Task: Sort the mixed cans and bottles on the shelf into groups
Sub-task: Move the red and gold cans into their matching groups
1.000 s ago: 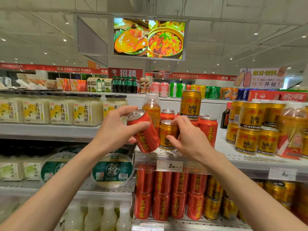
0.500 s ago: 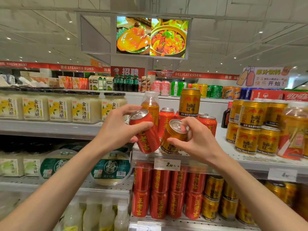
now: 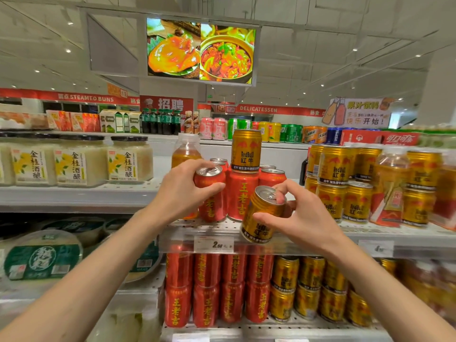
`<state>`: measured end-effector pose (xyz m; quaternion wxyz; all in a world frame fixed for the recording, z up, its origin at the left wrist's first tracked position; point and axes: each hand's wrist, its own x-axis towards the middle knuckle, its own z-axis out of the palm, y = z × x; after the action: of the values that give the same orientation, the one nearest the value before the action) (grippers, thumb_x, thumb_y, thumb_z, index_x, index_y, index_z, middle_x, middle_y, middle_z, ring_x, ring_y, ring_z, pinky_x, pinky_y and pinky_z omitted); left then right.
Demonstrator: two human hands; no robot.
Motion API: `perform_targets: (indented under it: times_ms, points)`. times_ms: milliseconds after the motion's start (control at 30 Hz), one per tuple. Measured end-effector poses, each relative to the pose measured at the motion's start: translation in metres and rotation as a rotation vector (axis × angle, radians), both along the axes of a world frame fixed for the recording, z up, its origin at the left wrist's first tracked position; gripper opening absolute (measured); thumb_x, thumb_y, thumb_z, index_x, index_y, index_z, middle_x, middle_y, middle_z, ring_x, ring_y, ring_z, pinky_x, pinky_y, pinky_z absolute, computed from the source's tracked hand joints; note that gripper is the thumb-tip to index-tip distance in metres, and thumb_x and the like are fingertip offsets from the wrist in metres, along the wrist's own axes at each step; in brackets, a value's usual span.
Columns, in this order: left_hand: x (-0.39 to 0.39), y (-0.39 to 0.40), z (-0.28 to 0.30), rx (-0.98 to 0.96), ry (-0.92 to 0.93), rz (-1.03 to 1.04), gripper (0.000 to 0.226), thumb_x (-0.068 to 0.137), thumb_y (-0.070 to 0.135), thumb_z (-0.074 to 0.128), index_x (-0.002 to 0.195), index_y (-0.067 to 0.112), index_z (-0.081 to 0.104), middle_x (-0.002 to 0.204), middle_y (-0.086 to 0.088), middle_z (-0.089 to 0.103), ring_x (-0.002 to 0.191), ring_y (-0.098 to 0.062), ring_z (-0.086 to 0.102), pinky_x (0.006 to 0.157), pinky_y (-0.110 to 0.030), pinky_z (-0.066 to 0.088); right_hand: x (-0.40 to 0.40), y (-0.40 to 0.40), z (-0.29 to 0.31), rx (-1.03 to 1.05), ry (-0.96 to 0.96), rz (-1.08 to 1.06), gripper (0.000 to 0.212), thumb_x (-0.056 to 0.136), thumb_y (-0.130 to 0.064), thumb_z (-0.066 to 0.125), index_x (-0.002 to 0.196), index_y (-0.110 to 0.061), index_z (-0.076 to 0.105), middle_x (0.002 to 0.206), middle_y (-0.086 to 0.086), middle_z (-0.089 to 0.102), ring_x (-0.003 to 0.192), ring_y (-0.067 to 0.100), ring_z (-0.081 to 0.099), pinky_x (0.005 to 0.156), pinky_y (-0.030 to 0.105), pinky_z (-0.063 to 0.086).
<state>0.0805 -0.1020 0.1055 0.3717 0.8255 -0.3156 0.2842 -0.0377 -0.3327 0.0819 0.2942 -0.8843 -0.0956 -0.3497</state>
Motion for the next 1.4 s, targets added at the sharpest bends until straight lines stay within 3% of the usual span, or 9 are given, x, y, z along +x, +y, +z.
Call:
perform_targets:
  times_ms: [67,167,600,800,900,967,1133,1233,1400]
  points:
    - [0.004,-0.002,-0.002,0.041,-0.099,0.031,0.051,0.086,0.05,0.076,0.129,0.025,0.068,0.139,0.004,0.059,0.1,-0.014,0.065,0.098,-0.04,0.054,0.0,-0.001,0.0,0.003,0.001,-0.002,0.047,0.073,-0.048,0.082,0.083,-0.025,0.042,0.099,-0.008,0.067,0.078,0.013,0.066,0.067,0.043,0.059]
    - [0.009,-0.003,-0.005,0.105,-0.159,0.015,0.047,0.089,0.041,0.075,0.131,0.022,0.064,0.137,0.004,0.058,0.068,-0.004,0.063,0.088,-0.039,0.059,0.0,0.002,0.0,0.007,0.005,0.001,0.046,0.071,-0.051,0.08,0.083,-0.027,0.043,0.1,-0.009,0.067,0.082,0.013,0.068,0.067,0.042,0.06]
    - [0.02,-0.008,-0.02,0.107,-0.16,-0.008,0.057,0.092,0.024,0.075,0.145,0.021,0.055,0.143,0.007,0.054,0.068,-0.004,0.063,0.088,-0.043,0.059,0.005,0.011,-0.002,0.046,-0.005,-0.013,0.047,0.071,-0.045,0.084,0.084,-0.024,0.044,0.09,-0.011,0.067,0.066,-0.001,0.061,0.057,0.021,0.052]
    - [0.004,-0.005,-0.048,-0.069,-0.144,-0.112,0.053,0.089,0.0,0.072,0.137,0.019,0.061,0.143,0.0,0.051,0.076,-0.005,0.065,0.072,-0.014,0.057,-0.008,0.011,-0.006,0.204,0.036,-0.035,0.052,0.068,-0.063,0.078,0.082,-0.025,0.046,0.092,-0.002,0.072,0.078,0.019,0.071,0.063,0.05,0.061]
    - [-0.019,-0.007,-0.067,-0.155,-0.023,-0.211,0.04,0.09,0.006,0.072,0.124,0.026,0.064,0.117,0.007,0.063,0.089,-0.007,0.064,0.069,-0.01,0.053,-0.018,0.012,-0.012,0.328,0.066,-0.006,0.048,0.071,-0.058,0.079,0.082,-0.024,0.048,0.094,0.001,0.075,0.079,0.026,0.074,0.062,0.056,0.06]
    - [-0.033,-0.011,-0.078,-0.134,0.081,-0.305,0.042,0.09,0.018,0.075,0.129,0.028,0.063,0.118,0.012,0.067,0.1,-0.003,0.065,0.078,-0.012,0.055,-0.025,0.014,-0.017,0.389,0.089,0.005,0.047,0.073,-0.053,0.079,0.084,-0.019,0.049,0.097,0.001,0.076,0.081,0.025,0.075,0.063,0.052,0.062]
    - [-0.052,-0.025,-0.089,-0.012,0.152,-0.405,0.061,0.082,0.051,0.076,0.138,0.037,0.056,0.127,0.025,0.064,0.118,0.008,0.059,0.096,-0.007,0.044,-0.04,0.012,-0.032,0.556,0.095,0.045,0.038,0.085,-0.032,0.076,0.087,-0.012,0.044,0.097,0.005,0.075,0.065,0.015,0.074,0.047,0.018,0.05]
    - [-0.062,-0.04,-0.088,-0.014,0.155,-0.415,0.058,0.082,0.046,0.081,0.135,0.037,0.059,0.125,0.025,0.066,0.117,0.01,0.059,0.094,-0.004,0.043,-0.048,0.001,-0.039,0.625,0.076,0.049,0.037,0.087,-0.032,0.075,0.09,-0.011,0.045,0.095,0.006,0.076,0.064,0.018,0.073,0.049,0.018,0.049]
    - [-0.079,-0.079,-0.088,-0.073,0.178,-0.416,0.051,0.081,0.042,0.083,0.128,0.036,0.063,0.117,0.022,0.072,0.109,0.003,0.067,0.096,-0.026,0.055,-0.062,-0.034,-0.044,0.69,0.045,0.061,0.037,0.087,-0.033,0.075,0.091,-0.011,0.047,0.082,-0.007,0.075,0.06,0.016,0.07,0.048,0.019,0.047]
